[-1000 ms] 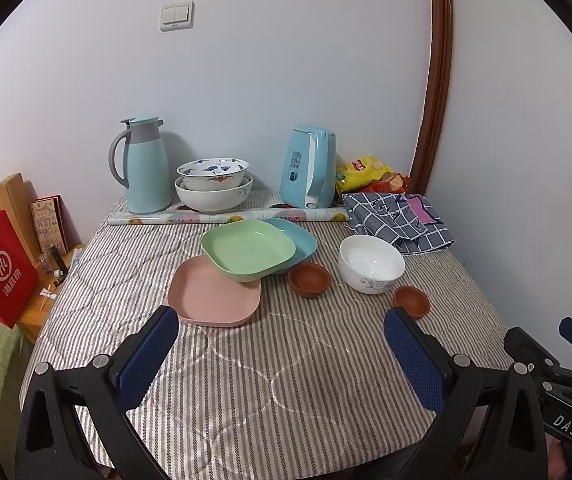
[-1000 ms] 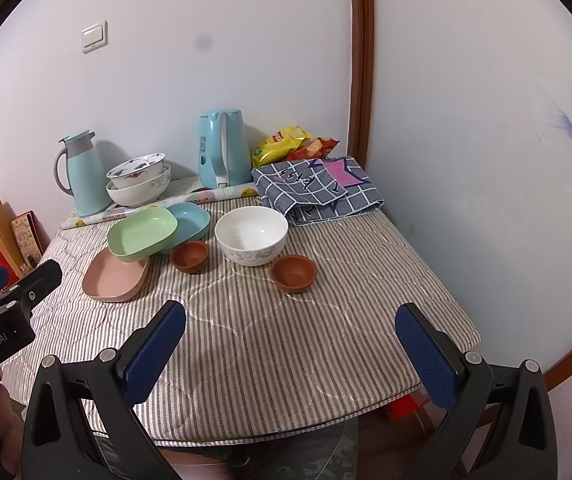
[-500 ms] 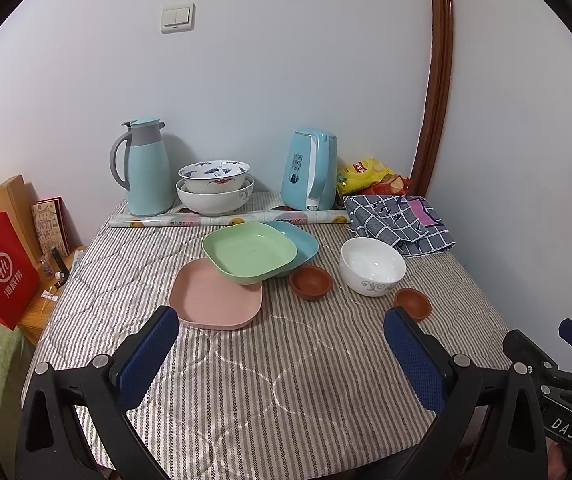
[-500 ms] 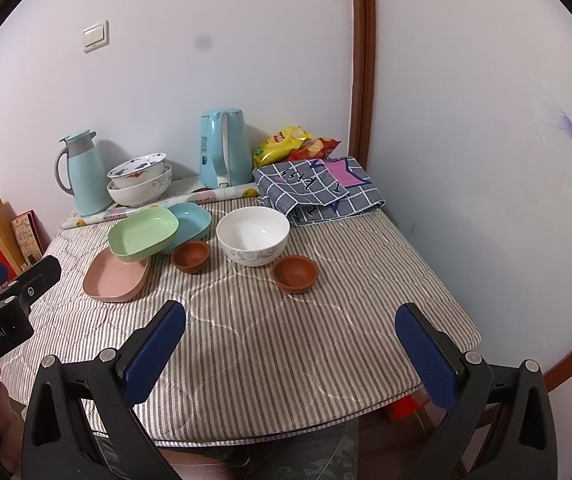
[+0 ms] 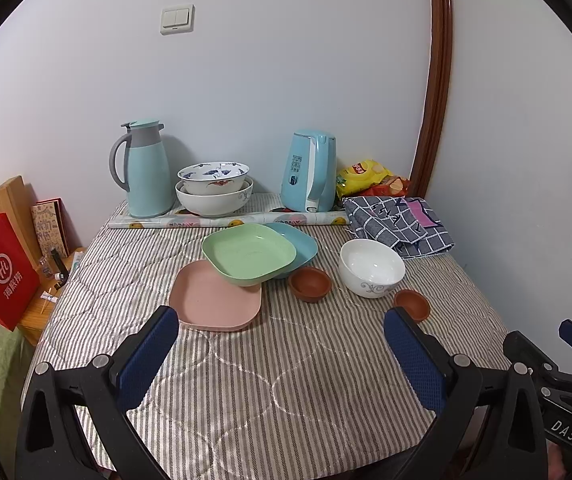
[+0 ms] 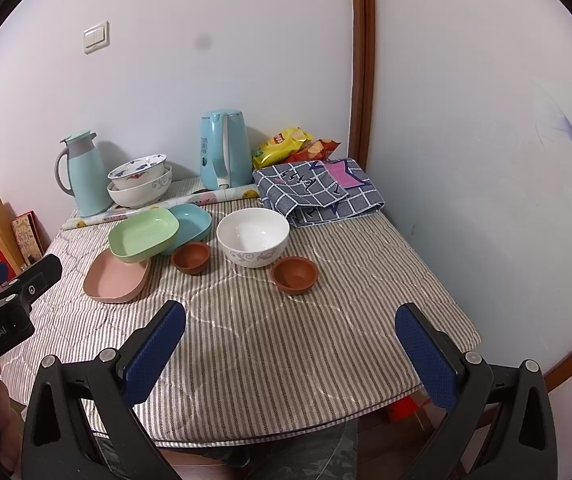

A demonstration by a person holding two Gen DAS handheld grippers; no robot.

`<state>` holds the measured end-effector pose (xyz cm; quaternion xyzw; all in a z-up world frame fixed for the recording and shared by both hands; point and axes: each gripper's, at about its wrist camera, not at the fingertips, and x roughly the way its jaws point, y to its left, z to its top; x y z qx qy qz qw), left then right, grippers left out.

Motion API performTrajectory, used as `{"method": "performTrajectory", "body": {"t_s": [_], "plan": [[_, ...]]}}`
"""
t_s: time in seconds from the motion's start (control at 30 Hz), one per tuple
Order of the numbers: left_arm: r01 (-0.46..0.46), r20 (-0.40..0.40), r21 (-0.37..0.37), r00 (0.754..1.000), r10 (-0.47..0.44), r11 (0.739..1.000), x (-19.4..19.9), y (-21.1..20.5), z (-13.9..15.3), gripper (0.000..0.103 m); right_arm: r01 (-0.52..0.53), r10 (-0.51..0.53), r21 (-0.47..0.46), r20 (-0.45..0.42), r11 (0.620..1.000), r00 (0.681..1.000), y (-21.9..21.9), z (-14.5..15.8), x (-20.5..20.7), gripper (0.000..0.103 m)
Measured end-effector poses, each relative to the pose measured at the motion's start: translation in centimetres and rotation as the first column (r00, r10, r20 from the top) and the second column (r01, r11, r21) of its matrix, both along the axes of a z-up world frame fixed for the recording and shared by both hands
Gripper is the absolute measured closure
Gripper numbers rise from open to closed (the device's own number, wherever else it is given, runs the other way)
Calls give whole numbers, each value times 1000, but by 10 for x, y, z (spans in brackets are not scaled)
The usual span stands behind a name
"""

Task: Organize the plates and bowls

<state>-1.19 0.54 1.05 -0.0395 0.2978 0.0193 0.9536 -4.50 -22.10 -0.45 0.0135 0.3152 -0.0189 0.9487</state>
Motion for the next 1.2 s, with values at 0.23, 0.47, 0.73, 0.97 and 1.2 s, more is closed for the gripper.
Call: {"method": "performTrajectory", "body": {"t_s": [0.23,0.47,0.73,0.97,1.2], "plan": [[-1,0,4,1000,1,1000,3,-1,0,0,3,-3,-1,-2,1000,1000,-2,0,1,0],[3,-4,0,1000,-3,1000,9,-1,-1,0,14,-14,-2,-6,1000,1000,-3,-4,6,0],[15,-24,-17,1000,-16,1000,30,1,-7,0,15,-15,-7,-37,1000,999,0,-10,25,0],[13,-63,-39,998,-15,999,60,11,-17,0,18,-18,9,-49,1000,999,7,-9,50,0],[-3,-99,-37,995,-1,999,90,25,-24,0,-5,6,68,-24,998,1000,10,-7,77,0]]}}
